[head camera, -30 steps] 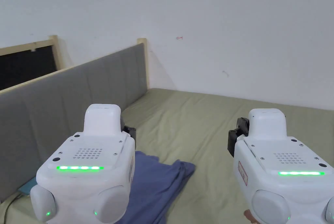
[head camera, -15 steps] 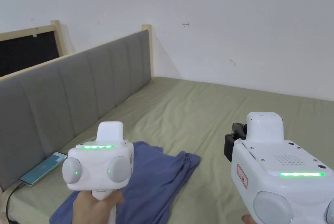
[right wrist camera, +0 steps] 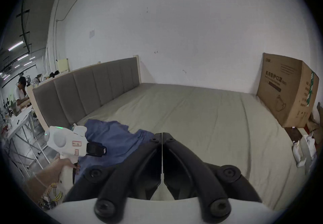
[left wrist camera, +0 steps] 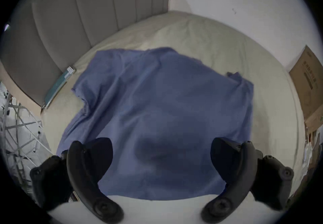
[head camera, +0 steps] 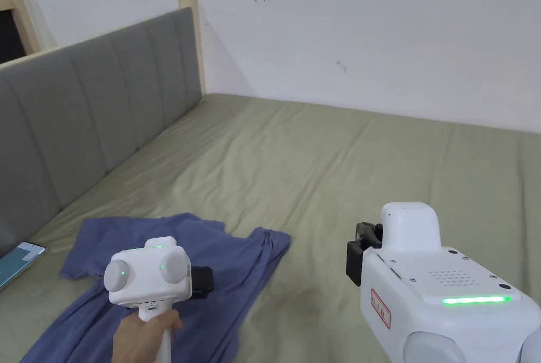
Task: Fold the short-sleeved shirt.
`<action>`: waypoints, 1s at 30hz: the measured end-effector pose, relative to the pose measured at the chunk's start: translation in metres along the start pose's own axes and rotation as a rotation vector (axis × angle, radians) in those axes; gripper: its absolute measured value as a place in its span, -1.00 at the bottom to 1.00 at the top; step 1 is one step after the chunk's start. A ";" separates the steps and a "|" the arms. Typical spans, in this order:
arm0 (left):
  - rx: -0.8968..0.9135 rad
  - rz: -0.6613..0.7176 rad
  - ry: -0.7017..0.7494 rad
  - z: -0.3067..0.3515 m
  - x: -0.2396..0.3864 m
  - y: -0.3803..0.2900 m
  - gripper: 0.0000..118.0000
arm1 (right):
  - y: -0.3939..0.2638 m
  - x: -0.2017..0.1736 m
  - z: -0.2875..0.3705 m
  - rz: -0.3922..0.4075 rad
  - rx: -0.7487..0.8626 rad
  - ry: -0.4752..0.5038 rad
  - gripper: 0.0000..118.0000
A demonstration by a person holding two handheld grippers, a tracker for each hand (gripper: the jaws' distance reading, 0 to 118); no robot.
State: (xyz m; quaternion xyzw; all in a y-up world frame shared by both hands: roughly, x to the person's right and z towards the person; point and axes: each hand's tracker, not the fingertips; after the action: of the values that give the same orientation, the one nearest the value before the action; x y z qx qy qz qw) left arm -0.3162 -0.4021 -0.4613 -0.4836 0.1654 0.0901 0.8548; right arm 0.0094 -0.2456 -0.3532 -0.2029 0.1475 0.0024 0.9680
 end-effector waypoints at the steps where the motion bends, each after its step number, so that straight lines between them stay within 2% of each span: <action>1: -0.026 0.002 0.009 -0.008 -0.002 -0.001 0.92 | -0.002 0.001 -0.004 -0.002 -0.010 0.006 -0.98; 2: -0.048 -0.001 0.007 -0.018 0.000 -0.001 0.86 | -0.005 0.002 -0.009 -0.007 -0.024 0.009 -0.98; 3: -0.088 -0.011 -0.011 -0.026 0.002 -0.002 0.69 | -0.007 0.002 -0.013 -0.008 -0.036 0.010 -0.98; 4: -0.126 -0.007 -0.034 -0.033 0.004 -0.004 0.68 | -0.009 0.002 -0.016 -0.008 -0.048 0.010 -0.98; 5: -0.086 -0.022 -0.008 -0.028 0.003 -0.007 0.63 | -0.011 0.001 -0.019 -0.009 -0.059 0.008 -0.98; 8: -0.098 -0.069 -0.054 -0.016 0.003 0.006 -0.08 | -0.017 0.002 -0.024 -0.021 -0.078 0.020 -0.98; 9: -0.089 -0.067 -0.032 -0.012 0.000 0.008 -0.54 | -0.018 0.002 -0.025 -0.025 -0.084 0.023 -0.98; 10: -0.089 -0.057 -0.007 -0.011 -0.002 0.010 -0.89 | -0.019 0.001 -0.026 -0.028 -0.089 0.023 -0.98; 12: -0.104 -0.014 -0.004 -0.012 -0.010 0.011 -0.91 | -0.019 0.001 -0.024 -0.037 -0.089 0.019 -0.98; 13: -0.122 0.022 -0.051 -0.012 -0.014 0.012 -0.91 | -0.019 0.001 -0.022 -0.039 -0.088 0.012 -0.98; 16: -0.131 0.014 -0.066 -0.006 -0.019 0.016 -0.91 | -0.016 0.009 -0.018 -0.054 -0.081 -0.012 -0.98; 19: -0.115 0.090 -0.102 0.011 -0.025 0.022 -0.91 | -0.011 0.021 -0.010 -0.085 -0.067 -0.026 -0.98; 21: -0.081 0.093 -0.131 0.024 -0.022 0.029 -0.92 | -0.007 0.030 -0.002 -0.097 -0.048 -0.040 -0.98; 26: 0.019 0.076 -0.211 0.080 0.017 0.046 -0.92 | 0.002 0.050 0.020 -0.123 -0.008 -0.097 -0.98; 30: 0.099 -0.016 -0.325 0.124 0.076 0.061 -0.92 | 0.008 0.072 0.043 -0.137 0.028 -0.134 -0.98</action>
State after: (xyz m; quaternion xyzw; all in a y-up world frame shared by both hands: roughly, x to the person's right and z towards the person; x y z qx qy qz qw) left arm -0.2408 -0.2645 -0.4785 -0.4215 0.0256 0.1520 0.8936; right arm 0.0899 -0.2252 -0.3395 -0.1984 0.0684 -0.0524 0.9763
